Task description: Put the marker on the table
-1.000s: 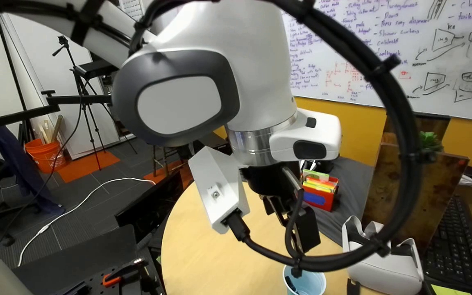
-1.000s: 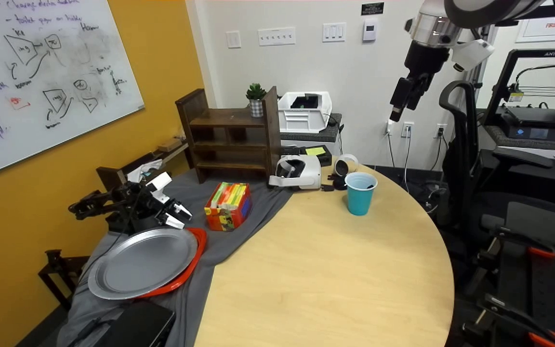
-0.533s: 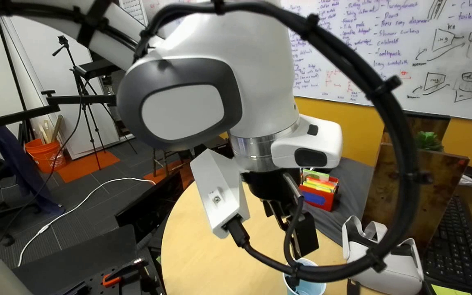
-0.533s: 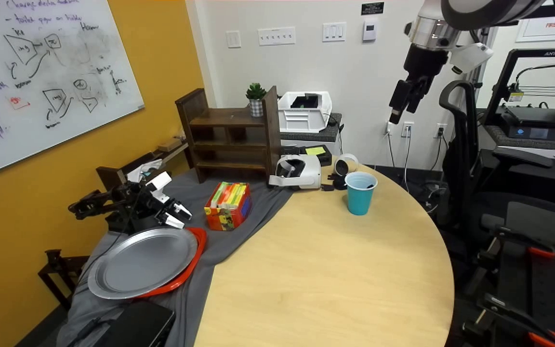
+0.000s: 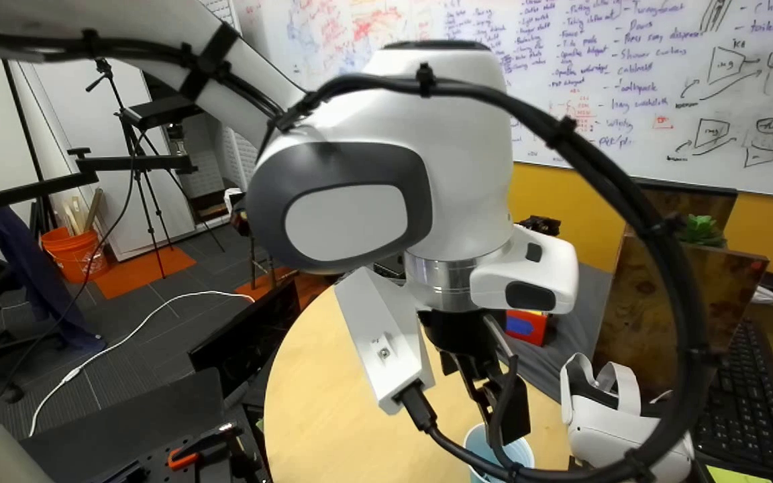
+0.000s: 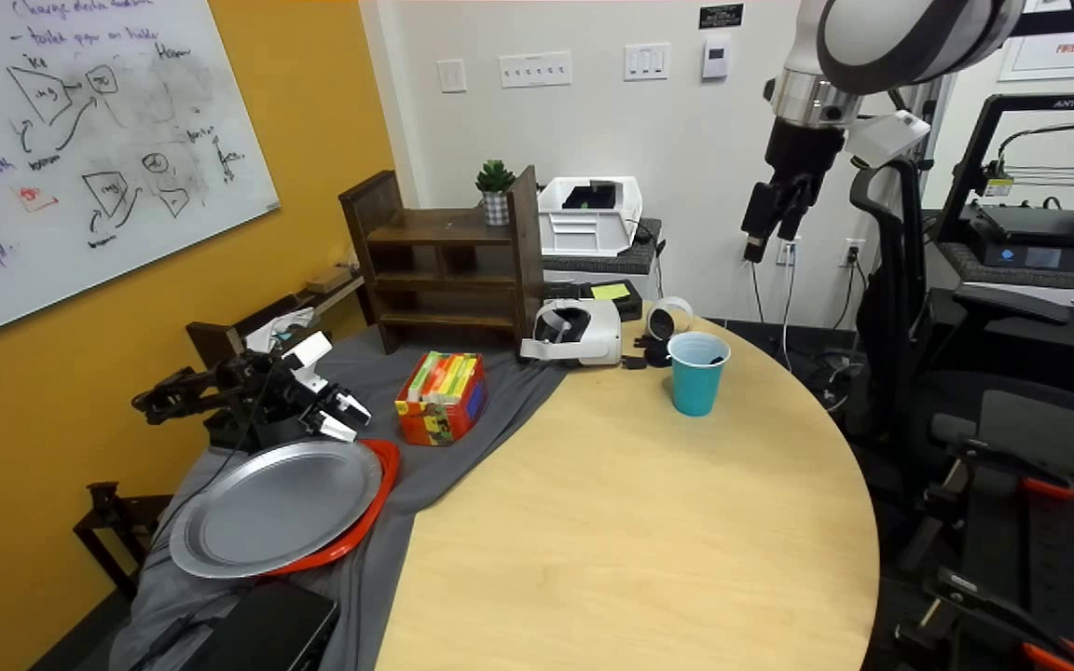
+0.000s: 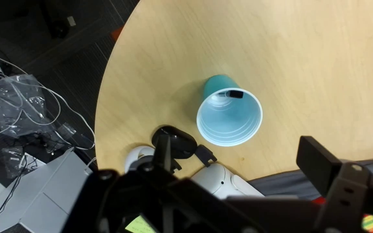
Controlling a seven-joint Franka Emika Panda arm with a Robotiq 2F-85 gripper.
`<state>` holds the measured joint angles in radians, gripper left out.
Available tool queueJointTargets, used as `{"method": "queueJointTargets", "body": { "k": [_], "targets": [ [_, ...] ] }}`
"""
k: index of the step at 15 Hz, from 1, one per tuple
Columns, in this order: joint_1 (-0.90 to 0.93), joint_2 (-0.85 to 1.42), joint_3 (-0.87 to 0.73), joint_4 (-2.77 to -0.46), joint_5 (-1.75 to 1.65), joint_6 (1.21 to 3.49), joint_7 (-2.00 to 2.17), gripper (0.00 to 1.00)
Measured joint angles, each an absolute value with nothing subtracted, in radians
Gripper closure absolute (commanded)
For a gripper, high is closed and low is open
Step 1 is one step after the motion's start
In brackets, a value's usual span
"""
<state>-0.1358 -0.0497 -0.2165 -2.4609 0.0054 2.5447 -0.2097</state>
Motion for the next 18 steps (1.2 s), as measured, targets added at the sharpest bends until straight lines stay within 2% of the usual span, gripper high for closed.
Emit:
{"method": "queueJointTargets", "body": {
  "k": [7,18],
  "targets": [
    [-0.136,0.097,-0.189,-2.390,0.044,2.588,-0.210,0.00],
    [-0.149,0.244,-0.128,-2.392,0.070,2.837,-0.198,0.00]
  ]
}}
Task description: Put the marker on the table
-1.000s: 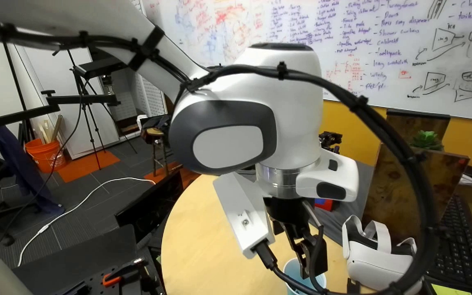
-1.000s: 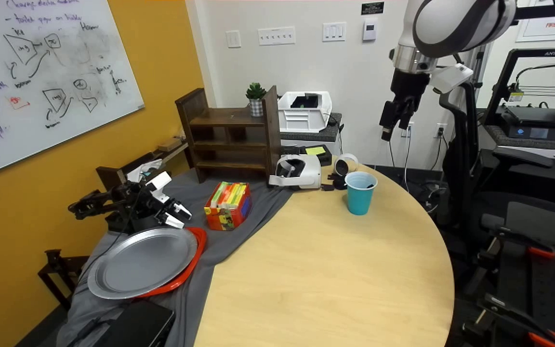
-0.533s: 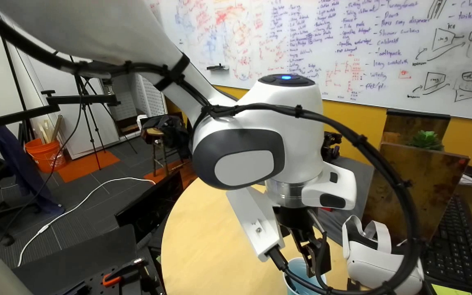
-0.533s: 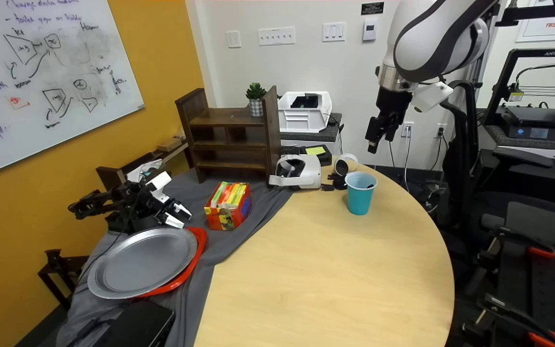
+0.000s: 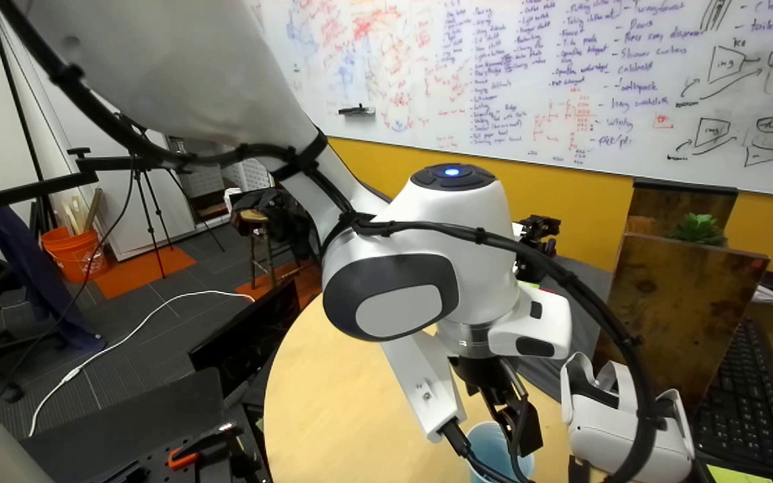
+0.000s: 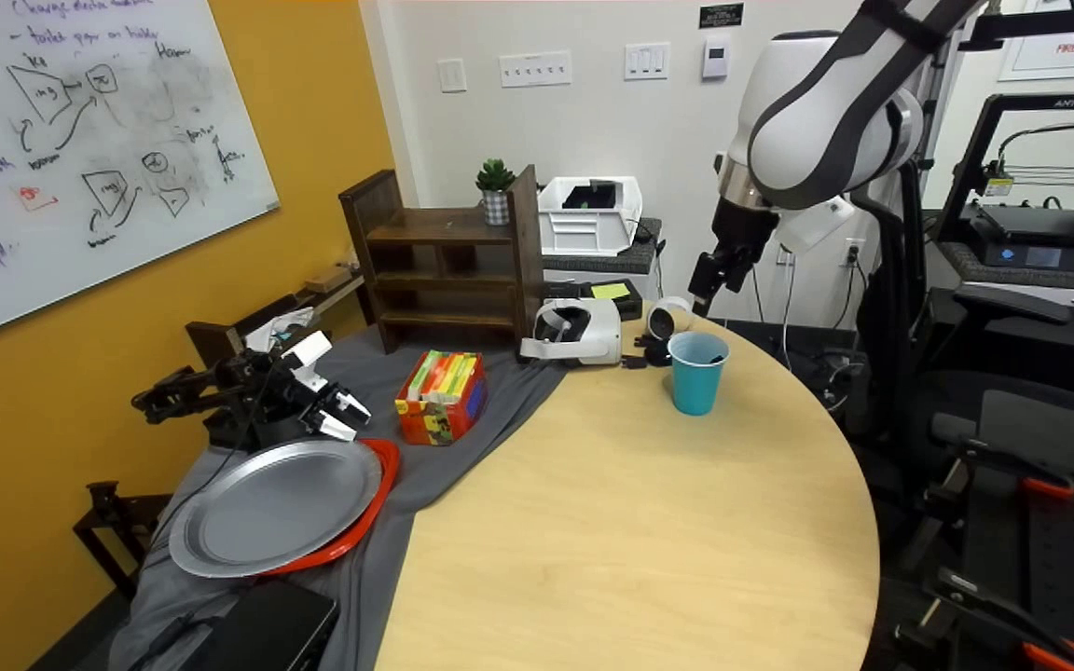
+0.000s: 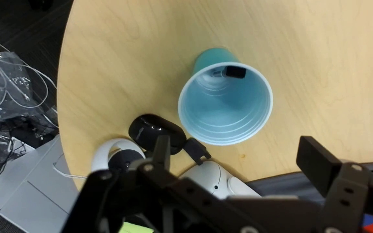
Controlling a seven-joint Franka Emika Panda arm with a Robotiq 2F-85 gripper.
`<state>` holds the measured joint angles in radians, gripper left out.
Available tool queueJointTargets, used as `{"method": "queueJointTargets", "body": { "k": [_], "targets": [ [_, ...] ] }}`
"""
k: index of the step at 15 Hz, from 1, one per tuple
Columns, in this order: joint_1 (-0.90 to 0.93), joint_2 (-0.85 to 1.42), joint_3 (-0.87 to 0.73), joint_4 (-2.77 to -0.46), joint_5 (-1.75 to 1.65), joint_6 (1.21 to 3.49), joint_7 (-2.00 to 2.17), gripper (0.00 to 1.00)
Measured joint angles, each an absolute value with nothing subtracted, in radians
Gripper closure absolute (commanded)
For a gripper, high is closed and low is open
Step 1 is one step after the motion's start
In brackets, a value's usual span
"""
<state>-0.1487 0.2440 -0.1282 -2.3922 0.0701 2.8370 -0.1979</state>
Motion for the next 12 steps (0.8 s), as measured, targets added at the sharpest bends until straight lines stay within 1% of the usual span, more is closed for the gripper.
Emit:
{"method": "queueJointTargets", "body": {
  "k": [10,12],
  "targets": [
    [-0.248,0.314,-0.020,-2.363,0.194,2.857,-0.214,0.00],
    [-0.268,0.332,-0.007,-2.345,0.205,2.857,-0.214,0.06]
  ]
}}
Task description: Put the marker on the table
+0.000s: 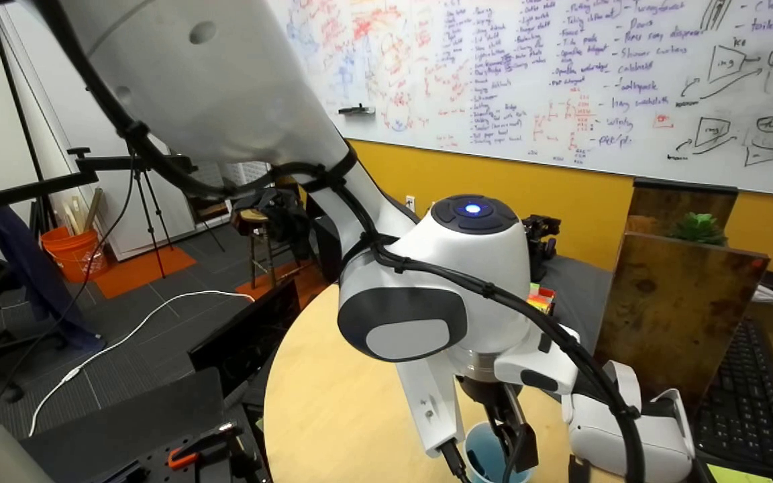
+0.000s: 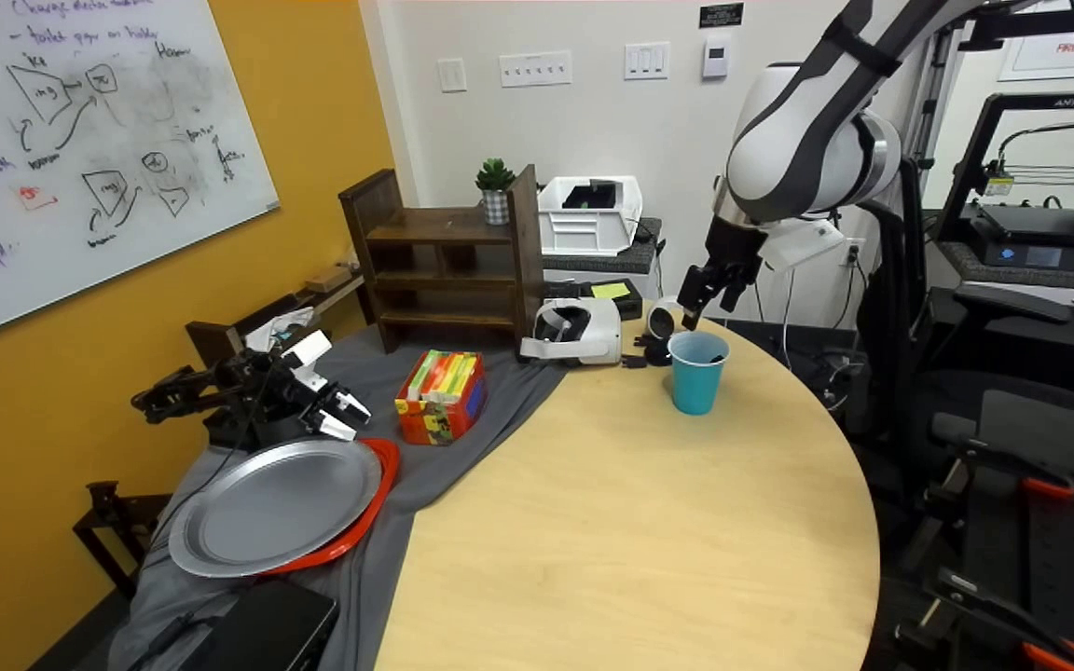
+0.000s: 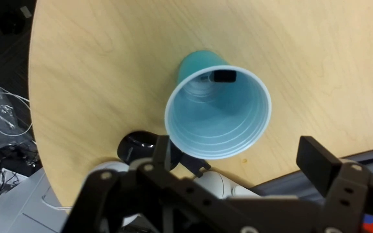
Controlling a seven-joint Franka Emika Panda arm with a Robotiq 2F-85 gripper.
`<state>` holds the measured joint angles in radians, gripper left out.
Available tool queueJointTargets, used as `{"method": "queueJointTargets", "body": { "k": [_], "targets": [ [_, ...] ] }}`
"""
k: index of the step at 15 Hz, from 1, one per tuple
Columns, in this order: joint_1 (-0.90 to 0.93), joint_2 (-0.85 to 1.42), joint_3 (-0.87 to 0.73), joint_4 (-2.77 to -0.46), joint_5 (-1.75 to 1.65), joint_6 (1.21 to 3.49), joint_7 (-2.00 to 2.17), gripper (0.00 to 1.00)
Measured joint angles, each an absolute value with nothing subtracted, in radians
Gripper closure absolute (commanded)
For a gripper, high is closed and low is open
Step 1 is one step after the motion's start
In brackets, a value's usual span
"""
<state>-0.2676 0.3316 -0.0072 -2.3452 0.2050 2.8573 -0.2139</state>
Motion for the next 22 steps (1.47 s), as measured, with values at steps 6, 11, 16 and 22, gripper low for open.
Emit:
{"method": "queueJointTargets", "body": {
  "k": [6,11,16,22],
  "targets": [
    [-0.305,0.392,0.019,-2.284,0.210,2.857,-0.214,0.22],
    [-0.324,0.424,0.046,-2.254,0.210,2.853,-0.232,0.31],
    [-0.335,0.431,0.061,-2.252,0.210,2.846,-0.237,0.39],
    [-0.352,0.432,0.066,-2.252,0.210,2.811,-0.242,0.44]
  ]
}}
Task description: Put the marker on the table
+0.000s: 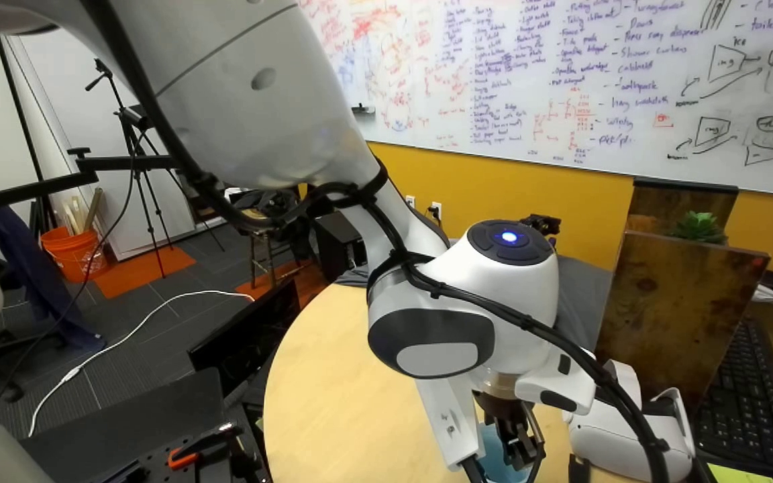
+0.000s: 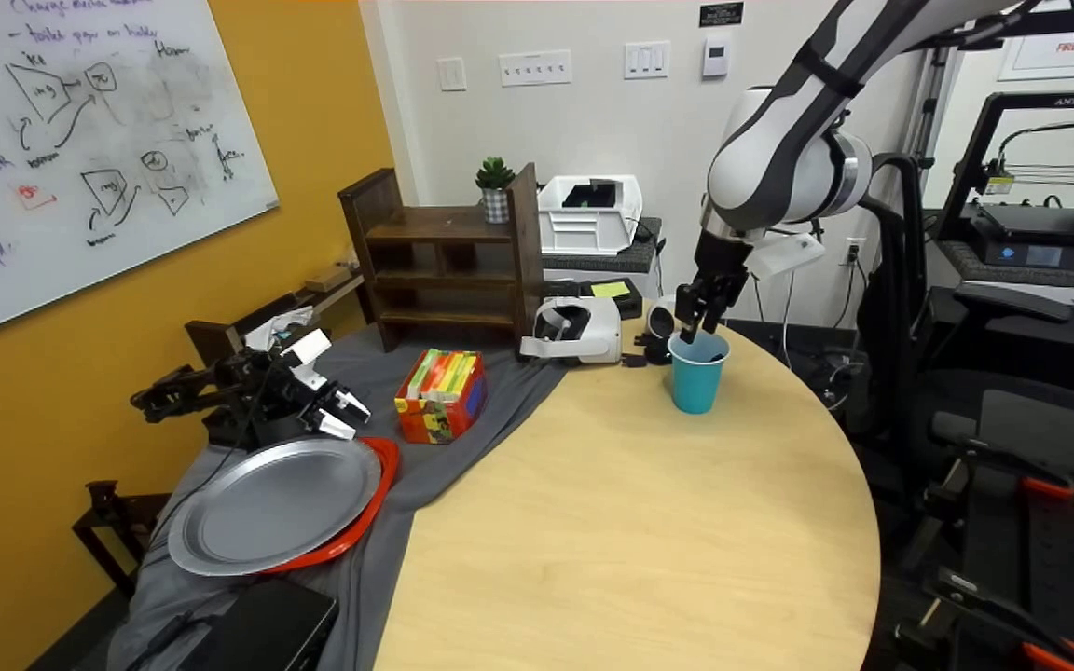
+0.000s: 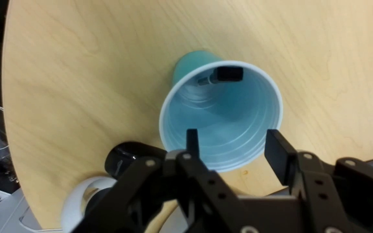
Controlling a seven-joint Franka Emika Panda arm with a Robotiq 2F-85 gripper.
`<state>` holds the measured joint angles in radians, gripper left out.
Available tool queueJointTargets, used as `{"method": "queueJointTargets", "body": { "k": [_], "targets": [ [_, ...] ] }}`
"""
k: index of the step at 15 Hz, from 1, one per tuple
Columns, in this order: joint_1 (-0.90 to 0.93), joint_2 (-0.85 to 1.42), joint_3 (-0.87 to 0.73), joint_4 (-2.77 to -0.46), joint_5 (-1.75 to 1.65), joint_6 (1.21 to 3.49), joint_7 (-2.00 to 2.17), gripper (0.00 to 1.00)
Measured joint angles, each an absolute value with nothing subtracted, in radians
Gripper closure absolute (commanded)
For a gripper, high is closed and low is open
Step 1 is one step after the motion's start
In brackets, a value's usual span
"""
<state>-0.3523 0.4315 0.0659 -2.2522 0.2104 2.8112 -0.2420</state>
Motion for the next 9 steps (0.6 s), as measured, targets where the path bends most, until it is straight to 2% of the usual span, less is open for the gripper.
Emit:
{"method": "queueJointTargets", "body": {
  "k": [4,9],
  "targets": [
    [-0.363,0.432,0.066,-2.251,0.215,2.771,-0.257,0.45],
    [-0.365,0.432,0.066,-2.246,0.216,2.733,-0.257,0.50]
  ]
}}
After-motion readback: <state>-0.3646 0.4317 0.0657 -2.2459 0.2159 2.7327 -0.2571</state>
